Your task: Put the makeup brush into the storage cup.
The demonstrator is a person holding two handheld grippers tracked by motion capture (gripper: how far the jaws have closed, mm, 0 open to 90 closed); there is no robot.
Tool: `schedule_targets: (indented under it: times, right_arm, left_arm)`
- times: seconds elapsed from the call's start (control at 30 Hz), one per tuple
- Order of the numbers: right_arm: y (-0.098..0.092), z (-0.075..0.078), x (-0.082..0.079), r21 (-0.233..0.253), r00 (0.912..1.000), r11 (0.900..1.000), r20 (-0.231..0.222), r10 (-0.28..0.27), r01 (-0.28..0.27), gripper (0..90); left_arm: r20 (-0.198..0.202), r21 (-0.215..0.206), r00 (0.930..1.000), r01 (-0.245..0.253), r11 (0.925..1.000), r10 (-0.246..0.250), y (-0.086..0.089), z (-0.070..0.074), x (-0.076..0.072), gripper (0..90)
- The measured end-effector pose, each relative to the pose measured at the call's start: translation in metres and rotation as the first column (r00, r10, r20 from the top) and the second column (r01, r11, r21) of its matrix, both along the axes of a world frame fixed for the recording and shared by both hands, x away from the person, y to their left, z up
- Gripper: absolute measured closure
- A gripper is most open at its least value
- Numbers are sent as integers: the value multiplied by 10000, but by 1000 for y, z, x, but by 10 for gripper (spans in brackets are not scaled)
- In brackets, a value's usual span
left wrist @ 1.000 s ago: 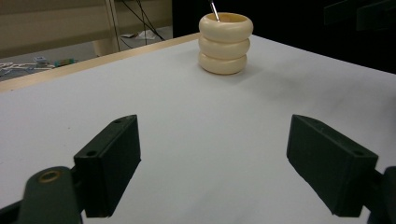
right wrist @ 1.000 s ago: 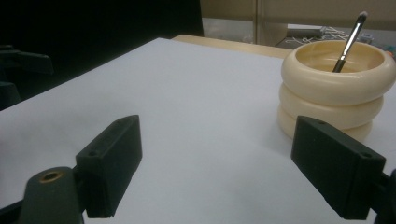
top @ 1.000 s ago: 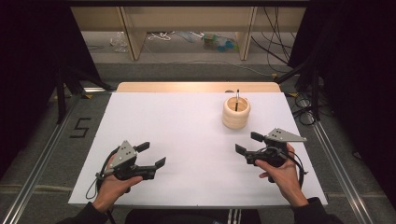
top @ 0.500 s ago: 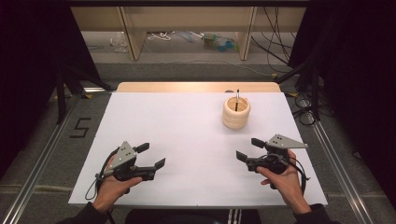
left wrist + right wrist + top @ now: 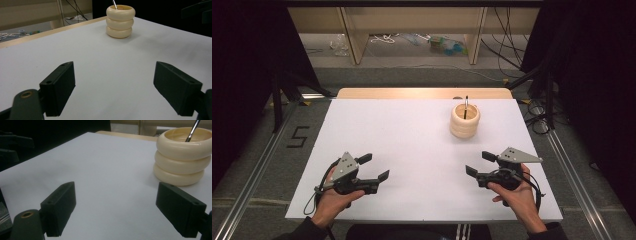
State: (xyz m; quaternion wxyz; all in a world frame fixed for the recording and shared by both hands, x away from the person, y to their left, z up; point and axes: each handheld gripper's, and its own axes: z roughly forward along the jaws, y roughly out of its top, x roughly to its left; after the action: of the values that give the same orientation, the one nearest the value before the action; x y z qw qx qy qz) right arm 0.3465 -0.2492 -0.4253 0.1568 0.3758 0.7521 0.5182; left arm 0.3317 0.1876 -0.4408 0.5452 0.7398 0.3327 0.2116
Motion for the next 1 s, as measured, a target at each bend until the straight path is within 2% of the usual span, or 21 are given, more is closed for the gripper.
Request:
schedule_targets:
  times: [0.07,0.1,0.2,0.23,0.33,0.37,0.43,0.47,0.6,0.63,0.77,0.83,0.9,1.0]
  right_arm:
    - [0,0,-2,-88,10000,10000,-21,45,-45,176]
    - [0,0,-1,-150,9998,9999,184,7,-4,176]
    - [0,-1,-2,-77,9998,9999,136,124,-123,176]
    - [-1,-1,-2,-71,9997,9999,171,147,-146,176]
    - [-1,0,-5,-38,10000,10000,-42,47,-47,176]
    - [-1,0,-6,16,9999,10000,-96,46,-46,176]
    - [-2,-1,-6,-69,10000,10000,91,35,-35,176]
    - [-1,-1,-7,-50,10000,10000,-43,62,-62,176]
    - [-2,-2,-8,-19,9999,9999,-73,125,-125,176]
    - [-2,-2,-8,-35,10000,10000,49,64,-63,176]
    - [-1,-3,-8,107,9999,9999,11,114,-114,176]
    - [-1,-3,-8,91,9999,9999,-22,139,-139,176]
    - [-1,-3,-8,87,9999,9999,-31,150,-150,175]
    - [-1,-3,-8,84,9999,9998,-7,160,-160,172]
  left_arm:
    - [43,56,10000,26,10000,-26,0,0,0,177]
    - [33,80,10000,0,10000,0,0,0,0,177]
    - [-116,-27,9998,-135,9999,135,-1,0,-1,177]
    - [-34,67,10000,-72,10000,72,0,0,-1,177]
    - [-117,-39,9998,-137,9999,137,-1,0,-1,177]
    - [7,49,10000,-2,10000,2,0,0,0,177]
    - [-151,-14,9998,-158,9999,158,0,0,-2,177]
    - [-156,33,9998,-131,9999,132,0,-1,-2,177]
    - [-16,121,9999,-131,9998,131,4,0,-2,177]
    - [-59,2,9998,-178,9998,178,5,-1,-2,177]
    - [-22,104,9999,-161,9998,161,4,0,-3,177]
    - [-82,-25,9999,-122,9999,122,3,0,-3,177]
    - [-36,116,9999,-135,9998,135,4,0,-3,177]
    - [-29,86,9999,-140,9999,140,3,0,-2,177]
